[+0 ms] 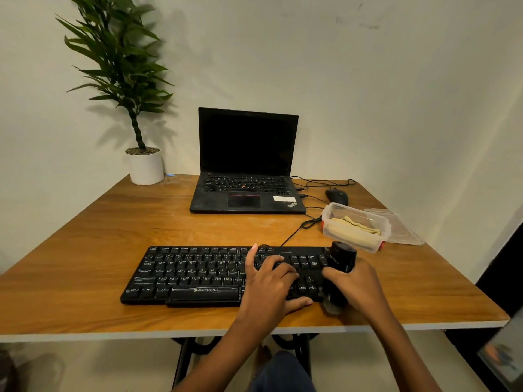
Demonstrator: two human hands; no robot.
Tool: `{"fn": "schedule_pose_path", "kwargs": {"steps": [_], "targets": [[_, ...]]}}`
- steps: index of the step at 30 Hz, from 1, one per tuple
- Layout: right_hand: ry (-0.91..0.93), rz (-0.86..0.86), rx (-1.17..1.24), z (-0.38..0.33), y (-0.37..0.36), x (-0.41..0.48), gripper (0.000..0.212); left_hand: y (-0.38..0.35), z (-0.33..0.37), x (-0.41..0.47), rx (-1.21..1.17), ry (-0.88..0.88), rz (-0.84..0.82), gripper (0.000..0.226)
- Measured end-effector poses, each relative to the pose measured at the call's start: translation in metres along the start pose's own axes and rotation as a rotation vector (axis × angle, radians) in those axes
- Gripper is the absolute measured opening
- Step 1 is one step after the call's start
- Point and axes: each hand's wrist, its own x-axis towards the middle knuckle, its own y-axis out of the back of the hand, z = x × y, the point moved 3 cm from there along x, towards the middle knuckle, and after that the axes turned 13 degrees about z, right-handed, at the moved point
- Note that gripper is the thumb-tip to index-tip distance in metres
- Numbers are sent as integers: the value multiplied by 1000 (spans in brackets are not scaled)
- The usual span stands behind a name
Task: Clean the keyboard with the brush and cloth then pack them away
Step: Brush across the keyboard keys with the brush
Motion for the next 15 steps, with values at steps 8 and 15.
{"fn": "schedule_pose_path", "kwargs": {"steps": [8,15], "targets": [[-1,129,100,3,-4,-5,17,0,-1,0,-8,2,3,57],[35,173,154,1,0,-3,23,0,-1,0,-7,2,-3,57]]}}
